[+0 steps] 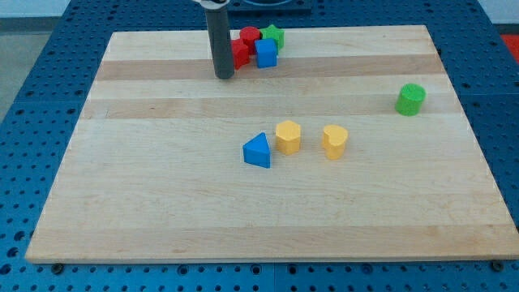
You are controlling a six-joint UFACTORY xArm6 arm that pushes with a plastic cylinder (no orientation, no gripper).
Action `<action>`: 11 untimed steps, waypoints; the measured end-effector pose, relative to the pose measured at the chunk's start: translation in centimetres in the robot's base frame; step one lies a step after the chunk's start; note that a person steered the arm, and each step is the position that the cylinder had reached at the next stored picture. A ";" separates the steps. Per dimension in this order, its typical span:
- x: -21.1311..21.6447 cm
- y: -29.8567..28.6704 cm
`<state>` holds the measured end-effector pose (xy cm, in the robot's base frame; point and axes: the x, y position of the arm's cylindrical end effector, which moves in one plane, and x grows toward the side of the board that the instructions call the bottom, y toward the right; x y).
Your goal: Move the triangle right to the cube
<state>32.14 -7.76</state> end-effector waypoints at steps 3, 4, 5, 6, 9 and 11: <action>11.7 0.0; 15.7 0.0; 18.3 2.0; 18.3 5.5; 14.7 8.9; 14.8 6.0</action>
<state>46.91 -1.73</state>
